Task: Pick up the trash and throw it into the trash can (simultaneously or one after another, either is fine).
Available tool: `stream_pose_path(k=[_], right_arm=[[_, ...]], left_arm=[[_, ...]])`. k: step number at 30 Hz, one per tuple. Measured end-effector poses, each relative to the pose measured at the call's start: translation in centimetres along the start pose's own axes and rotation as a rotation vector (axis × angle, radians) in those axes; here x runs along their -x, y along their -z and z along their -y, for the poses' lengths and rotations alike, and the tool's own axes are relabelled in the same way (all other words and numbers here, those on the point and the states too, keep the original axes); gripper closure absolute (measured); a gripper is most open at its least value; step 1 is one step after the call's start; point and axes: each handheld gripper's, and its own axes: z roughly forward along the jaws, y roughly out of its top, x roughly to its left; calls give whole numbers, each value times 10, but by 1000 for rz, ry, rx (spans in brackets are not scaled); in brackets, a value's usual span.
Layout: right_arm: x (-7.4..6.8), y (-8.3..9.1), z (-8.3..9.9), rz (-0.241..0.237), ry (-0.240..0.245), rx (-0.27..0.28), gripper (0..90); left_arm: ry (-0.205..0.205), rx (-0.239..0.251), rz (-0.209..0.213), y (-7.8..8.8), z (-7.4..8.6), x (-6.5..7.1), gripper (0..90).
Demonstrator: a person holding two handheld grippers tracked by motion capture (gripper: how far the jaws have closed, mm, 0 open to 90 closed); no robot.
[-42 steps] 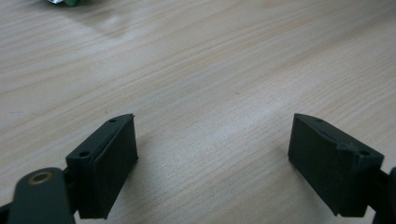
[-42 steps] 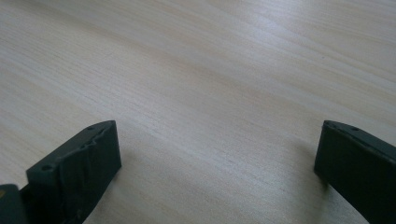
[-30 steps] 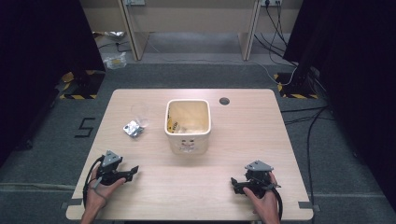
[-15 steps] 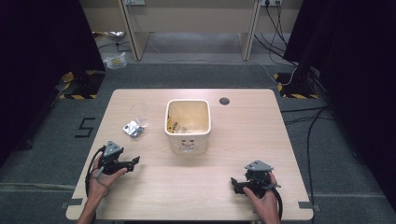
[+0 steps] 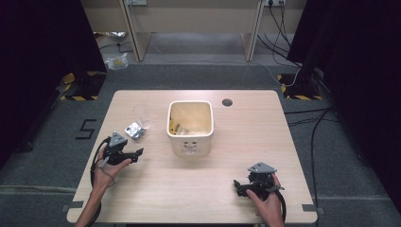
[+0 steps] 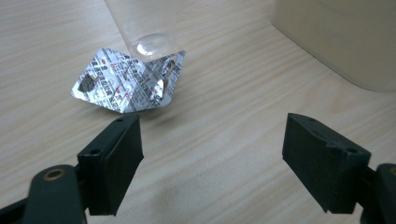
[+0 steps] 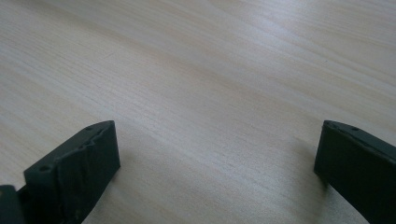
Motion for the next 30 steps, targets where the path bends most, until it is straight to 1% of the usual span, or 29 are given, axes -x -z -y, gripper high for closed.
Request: stream_pose_path(k=[6,8,13,16,21,24,27,30], right_arm=[[0,0,0,0,0,0,2],[0,0,0,-1,0,0,2],[0,0,0,-1,3,0,2],[0,0,0,-1,3,0,2],[0,0,0,-3,2,0,2],[0,0,0,-3,2,0,2],[0,0,0,-3,4,0,2],[0,-1,0,-3,3,0,2]], left_arm=[[-20,-16,-10,-9,-5,-2,207],[-17,-21,-18,-13,-7,-6,207],[-12,-22,-23,-20,-11,-10,215],[-19,-26,-25,-24,-14,-12,218],[-29,-35,-43,-30,-21,-19,232],[-35,-39,-45,-32,-23,-20,245],[-29,-42,-38,-35,-24,-22,260],[-33,-43,-46,-38,-25,-23,269]])
